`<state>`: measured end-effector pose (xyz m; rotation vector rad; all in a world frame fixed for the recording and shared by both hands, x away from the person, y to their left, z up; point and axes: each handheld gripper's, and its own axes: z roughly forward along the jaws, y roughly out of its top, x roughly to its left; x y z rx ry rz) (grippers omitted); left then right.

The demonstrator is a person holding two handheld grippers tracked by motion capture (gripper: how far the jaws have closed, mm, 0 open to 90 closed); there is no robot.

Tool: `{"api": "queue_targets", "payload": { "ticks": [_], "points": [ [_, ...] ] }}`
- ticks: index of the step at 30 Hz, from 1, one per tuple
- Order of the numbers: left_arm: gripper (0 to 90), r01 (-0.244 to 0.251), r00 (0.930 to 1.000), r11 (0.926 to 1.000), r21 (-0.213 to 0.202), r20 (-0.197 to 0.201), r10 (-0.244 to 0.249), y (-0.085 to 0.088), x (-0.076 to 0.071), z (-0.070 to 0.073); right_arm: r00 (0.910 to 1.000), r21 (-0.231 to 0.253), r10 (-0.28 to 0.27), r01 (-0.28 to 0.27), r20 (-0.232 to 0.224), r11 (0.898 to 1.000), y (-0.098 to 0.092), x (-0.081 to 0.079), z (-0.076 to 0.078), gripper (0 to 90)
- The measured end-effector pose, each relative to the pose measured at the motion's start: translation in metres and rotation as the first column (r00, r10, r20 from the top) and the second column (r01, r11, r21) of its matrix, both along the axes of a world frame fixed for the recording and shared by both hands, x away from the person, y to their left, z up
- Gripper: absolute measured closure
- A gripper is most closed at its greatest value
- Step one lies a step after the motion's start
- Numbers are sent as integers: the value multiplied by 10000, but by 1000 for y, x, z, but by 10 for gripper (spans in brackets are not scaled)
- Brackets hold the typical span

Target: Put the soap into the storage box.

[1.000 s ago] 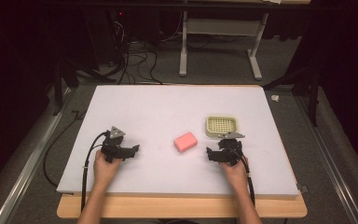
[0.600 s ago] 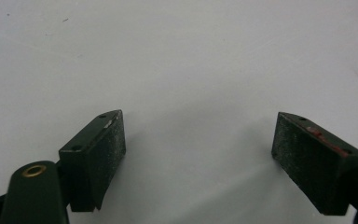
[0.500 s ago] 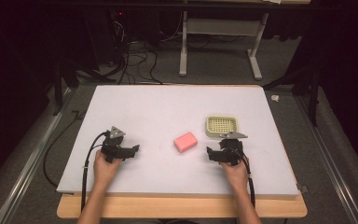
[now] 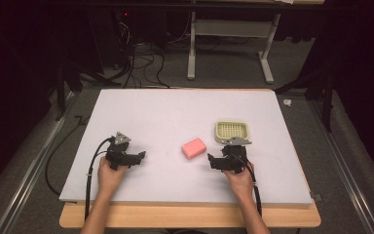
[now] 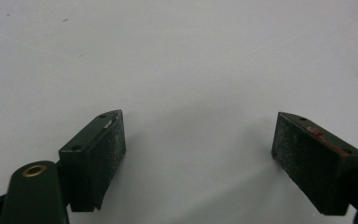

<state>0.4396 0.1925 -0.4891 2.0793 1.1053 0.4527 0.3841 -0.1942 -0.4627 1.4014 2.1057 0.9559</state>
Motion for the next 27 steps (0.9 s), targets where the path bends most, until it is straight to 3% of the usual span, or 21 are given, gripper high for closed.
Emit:
{"api": "queue_targets", "payload": {
  "ticks": [14,27],
  "points": [
    [179,4,10000,10000,6,1,-4,0,0,0,9982,96,591,-591,-30,9982,18,3,6,126],
    [179,2,10000,10000,0,-1,-2,0,0,0,9955,130,928,-930,209,9956,33,7,14,119]
  ]
}}
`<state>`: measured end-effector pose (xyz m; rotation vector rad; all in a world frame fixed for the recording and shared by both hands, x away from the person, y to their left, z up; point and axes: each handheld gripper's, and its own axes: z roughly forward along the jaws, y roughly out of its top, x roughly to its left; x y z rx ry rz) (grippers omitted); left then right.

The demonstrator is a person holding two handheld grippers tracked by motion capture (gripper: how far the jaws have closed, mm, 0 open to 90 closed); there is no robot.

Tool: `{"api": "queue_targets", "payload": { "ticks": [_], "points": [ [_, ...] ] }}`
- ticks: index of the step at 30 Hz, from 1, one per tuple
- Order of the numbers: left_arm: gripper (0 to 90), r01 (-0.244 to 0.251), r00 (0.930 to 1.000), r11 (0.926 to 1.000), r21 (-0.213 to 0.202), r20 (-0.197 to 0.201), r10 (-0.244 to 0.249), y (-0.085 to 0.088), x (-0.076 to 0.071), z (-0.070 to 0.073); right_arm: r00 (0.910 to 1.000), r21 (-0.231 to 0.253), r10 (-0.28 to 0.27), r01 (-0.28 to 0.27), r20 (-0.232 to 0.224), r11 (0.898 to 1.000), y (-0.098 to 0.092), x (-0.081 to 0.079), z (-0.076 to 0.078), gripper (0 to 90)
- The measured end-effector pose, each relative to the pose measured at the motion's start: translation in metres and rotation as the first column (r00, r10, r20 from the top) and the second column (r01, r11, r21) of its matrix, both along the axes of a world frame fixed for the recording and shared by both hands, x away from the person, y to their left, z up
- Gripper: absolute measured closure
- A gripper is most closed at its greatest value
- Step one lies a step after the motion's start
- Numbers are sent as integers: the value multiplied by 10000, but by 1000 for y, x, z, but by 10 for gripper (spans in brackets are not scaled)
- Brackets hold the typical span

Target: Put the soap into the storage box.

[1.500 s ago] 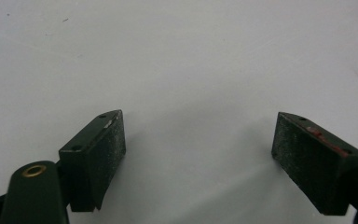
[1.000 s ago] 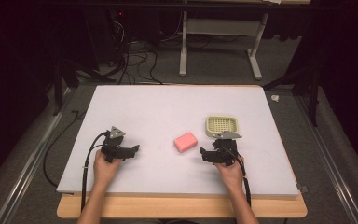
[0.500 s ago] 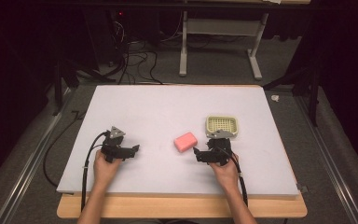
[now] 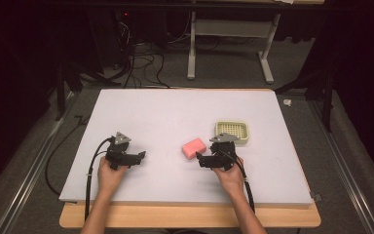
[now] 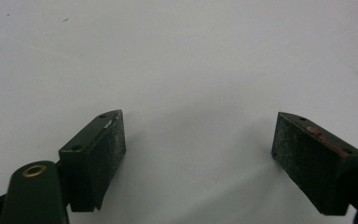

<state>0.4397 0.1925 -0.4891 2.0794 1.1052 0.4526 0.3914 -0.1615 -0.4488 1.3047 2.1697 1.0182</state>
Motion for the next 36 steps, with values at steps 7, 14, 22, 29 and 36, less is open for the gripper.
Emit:
{"api": "queue_targets", "payload": {
  "ticks": [7,14,22,29,36],
  "points": [
    [179,1,10000,10000,-2,-2,-1,0,0,0,9998,-122,35,-33,197,9999,10,4,3,132],
    [179,1,10000,10000,-1,-2,-1,0,0,0,9998,-263,152,-150,88,9995,19,10,4,136],
    [179,3,10000,10000,0,-1,-3,0,0,0,9994,-363,309,-305,126,9989,32,17,4,122],
    [179,5,10000,10000,2,-2,-5,0,0,0,9995,-489,223,-234,-230,9985,37,24,-5,120],
    [179,5,10000,10000,0,-2,-5,0,0,0,9991,-680,199,-224,-377,9974,42,29,-12,119]
  ]
}}
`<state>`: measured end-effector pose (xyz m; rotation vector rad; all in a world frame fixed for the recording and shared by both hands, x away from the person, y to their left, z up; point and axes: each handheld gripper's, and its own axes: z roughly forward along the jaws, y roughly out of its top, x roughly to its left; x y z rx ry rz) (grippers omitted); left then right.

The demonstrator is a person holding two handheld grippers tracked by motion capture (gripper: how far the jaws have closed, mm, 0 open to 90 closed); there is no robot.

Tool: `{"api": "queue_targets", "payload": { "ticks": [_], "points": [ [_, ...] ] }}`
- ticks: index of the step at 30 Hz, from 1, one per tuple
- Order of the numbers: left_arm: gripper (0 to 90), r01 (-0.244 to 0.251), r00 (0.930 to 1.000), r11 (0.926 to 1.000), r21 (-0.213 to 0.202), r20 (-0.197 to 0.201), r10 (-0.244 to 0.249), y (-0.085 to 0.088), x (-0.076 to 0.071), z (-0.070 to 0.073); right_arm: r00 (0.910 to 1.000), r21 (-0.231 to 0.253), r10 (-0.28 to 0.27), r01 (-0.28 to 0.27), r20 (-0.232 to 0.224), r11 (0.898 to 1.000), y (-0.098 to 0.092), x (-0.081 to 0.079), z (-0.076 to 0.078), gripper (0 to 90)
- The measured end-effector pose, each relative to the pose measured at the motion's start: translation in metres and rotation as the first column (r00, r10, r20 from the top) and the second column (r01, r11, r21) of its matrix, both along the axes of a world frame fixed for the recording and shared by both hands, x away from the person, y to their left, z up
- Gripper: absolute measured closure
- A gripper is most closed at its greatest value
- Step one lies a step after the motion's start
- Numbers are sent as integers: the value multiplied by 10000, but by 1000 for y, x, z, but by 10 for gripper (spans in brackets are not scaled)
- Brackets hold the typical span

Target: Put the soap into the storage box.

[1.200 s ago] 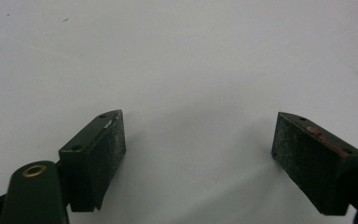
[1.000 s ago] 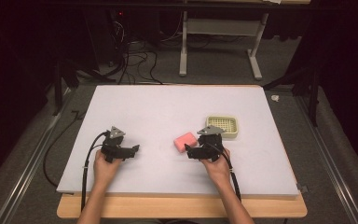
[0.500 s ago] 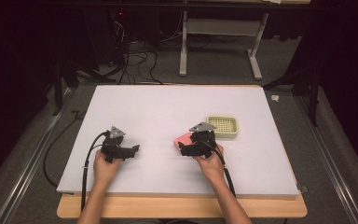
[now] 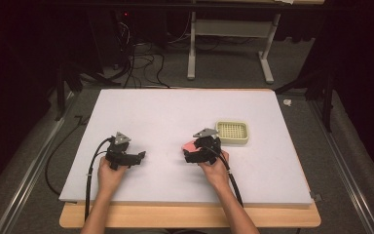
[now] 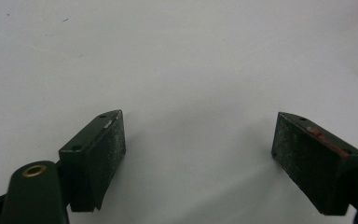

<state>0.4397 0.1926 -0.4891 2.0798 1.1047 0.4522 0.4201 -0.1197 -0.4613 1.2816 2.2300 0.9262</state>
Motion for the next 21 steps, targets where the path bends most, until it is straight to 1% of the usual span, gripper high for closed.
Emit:
{"api": "queue_targets", "payload": {
  "ticks": [2,3,4,6,11,13,14,16,21],
  "points": [
    [179,-4,10000,10000,-2,0,4,0,0,0,10000,-142,27,-27,-15,9999,2,1,-3,119],
    [179,-4,10000,10000,-4,0,4,0,0,0,10000,-288,30,-32,-41,9996,3,2,-4,119],
    [179,-5,10000,10000,-4,0,5,0,0,0,9999,-330,42,-46,-136,9994,5,3,-6,119],
    [179,0,10000,10000,5,0,0,0,0,0,9999,-354,54,-59,-152,9994,5,4,-8,119],
    [179,2,10000,10000,3,0,-2,0,0,0,9987,-610,-14,-17,-507,9981,7,7,-17,126],
    [179,3,10000,10000,4,-3,-3,0,0,0,9982,-625,-46,9,-594,9980,8,8,-18,123],
    [179,1,10000,10000,3,0,-1,0,0,0,9981,-488,-58,28,-617,9988,7,8,-19,125],
    [179,0,10000,10000,2,0,0,0,0,0,9976,-360,-81,56,-683,9993,6,9,-20,126],
    [179,1,10000,10000,0,-1,-1,0,0,0,9978,-317,-26,5,-670,9995,5,9,-20,129]
  ]
}}
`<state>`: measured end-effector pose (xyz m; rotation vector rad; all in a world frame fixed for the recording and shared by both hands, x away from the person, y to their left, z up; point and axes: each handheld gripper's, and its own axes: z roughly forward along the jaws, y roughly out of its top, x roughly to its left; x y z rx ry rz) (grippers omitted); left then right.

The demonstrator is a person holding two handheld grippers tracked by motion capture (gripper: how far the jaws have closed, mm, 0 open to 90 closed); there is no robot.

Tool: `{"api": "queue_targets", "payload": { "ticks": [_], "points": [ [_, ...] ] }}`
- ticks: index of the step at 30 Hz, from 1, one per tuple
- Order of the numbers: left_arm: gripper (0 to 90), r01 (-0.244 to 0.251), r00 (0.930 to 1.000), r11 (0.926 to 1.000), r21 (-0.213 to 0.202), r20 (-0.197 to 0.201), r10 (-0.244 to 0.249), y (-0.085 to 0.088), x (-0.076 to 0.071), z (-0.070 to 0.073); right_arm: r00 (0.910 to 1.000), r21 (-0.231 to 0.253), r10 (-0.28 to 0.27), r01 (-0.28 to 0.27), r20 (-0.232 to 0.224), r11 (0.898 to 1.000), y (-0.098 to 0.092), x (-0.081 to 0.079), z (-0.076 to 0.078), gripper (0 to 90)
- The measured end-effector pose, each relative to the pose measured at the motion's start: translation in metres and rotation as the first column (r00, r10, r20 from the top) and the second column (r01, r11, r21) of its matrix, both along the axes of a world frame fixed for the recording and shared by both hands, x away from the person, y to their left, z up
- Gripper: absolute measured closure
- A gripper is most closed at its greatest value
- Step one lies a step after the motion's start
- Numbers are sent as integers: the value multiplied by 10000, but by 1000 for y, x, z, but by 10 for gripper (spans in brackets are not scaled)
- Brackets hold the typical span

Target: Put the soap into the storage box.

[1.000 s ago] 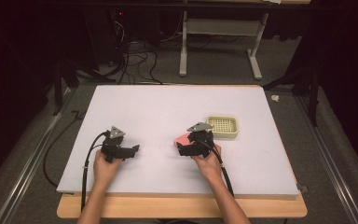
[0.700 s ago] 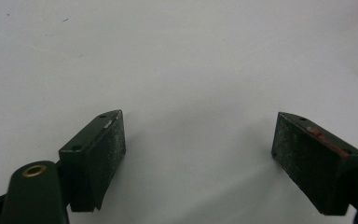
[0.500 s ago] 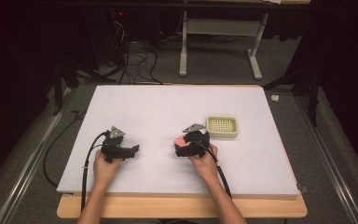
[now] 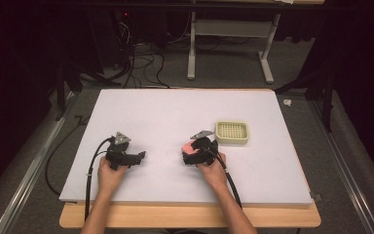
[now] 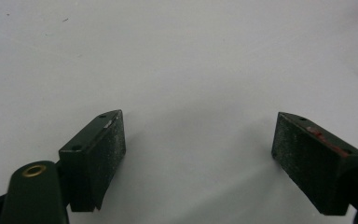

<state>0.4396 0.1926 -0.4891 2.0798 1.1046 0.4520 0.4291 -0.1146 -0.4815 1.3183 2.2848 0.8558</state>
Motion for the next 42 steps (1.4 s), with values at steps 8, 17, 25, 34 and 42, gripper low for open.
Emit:
{"api": "queue_targets", "payload": {
  "ticks": [8,17,25,34,42],
  "points": [
    [179,0,10000,10000,6,4,0,0,0,0,9997,9,-222,222,53,9998,2,-1,0,135],
    [179,1,10000,10000,5,2,-1,0,0,0,9998,-171,-140,142,138,9998,5,-2,2,136],
    [179,-2,10000,10000,2,3,2,0,0,0,9997,150,-30,27,222,9999,3,-6,10,136],
    [179,2,10000,10000,5,2,-2,0,0,0,9993,447,-90,74,369,9990,-8,-10,19,136],
    [179,0,10000,10000,5,4,0,0,0,0,9992,679,-242,221,305,9974,-22,-14,22,136]
  ]
}}
